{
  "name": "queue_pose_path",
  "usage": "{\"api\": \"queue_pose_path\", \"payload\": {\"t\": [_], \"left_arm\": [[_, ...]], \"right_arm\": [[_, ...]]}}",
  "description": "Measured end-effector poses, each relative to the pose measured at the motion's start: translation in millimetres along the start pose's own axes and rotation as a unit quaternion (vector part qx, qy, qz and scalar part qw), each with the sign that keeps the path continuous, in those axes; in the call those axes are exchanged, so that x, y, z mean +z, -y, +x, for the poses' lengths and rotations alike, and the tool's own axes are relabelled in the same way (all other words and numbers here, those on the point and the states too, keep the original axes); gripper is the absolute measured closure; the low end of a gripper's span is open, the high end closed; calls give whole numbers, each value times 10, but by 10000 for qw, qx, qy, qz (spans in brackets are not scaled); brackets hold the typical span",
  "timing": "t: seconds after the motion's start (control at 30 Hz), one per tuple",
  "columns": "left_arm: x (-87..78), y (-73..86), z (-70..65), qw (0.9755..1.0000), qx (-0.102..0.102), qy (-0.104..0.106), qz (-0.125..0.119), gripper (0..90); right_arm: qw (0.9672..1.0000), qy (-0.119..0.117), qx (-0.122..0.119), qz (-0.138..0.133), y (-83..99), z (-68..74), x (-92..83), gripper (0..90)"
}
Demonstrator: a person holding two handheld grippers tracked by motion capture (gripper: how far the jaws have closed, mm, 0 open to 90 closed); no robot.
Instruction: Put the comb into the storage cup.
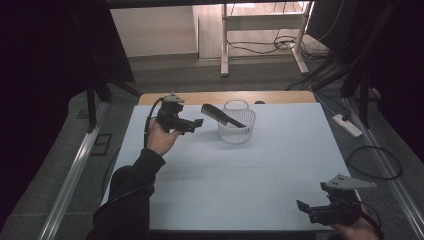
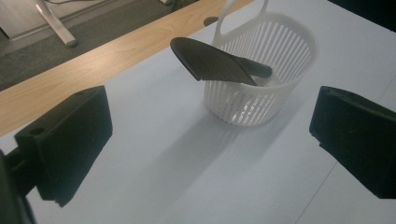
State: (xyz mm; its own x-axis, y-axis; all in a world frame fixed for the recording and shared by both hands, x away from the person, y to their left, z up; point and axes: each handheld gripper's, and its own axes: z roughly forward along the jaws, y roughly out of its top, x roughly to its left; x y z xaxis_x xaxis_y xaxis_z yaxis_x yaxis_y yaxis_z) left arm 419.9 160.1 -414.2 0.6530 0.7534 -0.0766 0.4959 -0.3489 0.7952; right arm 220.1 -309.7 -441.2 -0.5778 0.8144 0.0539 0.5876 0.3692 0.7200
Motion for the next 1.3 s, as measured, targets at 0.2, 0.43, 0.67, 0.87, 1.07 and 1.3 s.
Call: {"api": "queue_pose_path", "payload": {"t": [0.2,0.43,0.67,0.87,1.07,1.3], "left_arm": [[-69,44,-31,9999,65,-39,-139,0],[-129,135,-37,9996,126,-62,-264,0],[-186,237,-38,9992,121,-116,-356,0],[-222,328,-52,9986,132,-77,-503,0],[-239,396,-100,9980,222,-169,-569,0],[-256,451,-130,9980,219,-141,-573,0]], "right_arm": [[10000,12,-7,8,0,1,-1,4],[10000,10,14,-15,1,-2,-3,3],[10000,17,25,-26,1,-3,-5,3],[10000,29,14,-18,0,-1,-2,3],[10000,46,4,-15,0,2,-5,3],[9999,48,59,-105,8,-5,-23,4]]}}
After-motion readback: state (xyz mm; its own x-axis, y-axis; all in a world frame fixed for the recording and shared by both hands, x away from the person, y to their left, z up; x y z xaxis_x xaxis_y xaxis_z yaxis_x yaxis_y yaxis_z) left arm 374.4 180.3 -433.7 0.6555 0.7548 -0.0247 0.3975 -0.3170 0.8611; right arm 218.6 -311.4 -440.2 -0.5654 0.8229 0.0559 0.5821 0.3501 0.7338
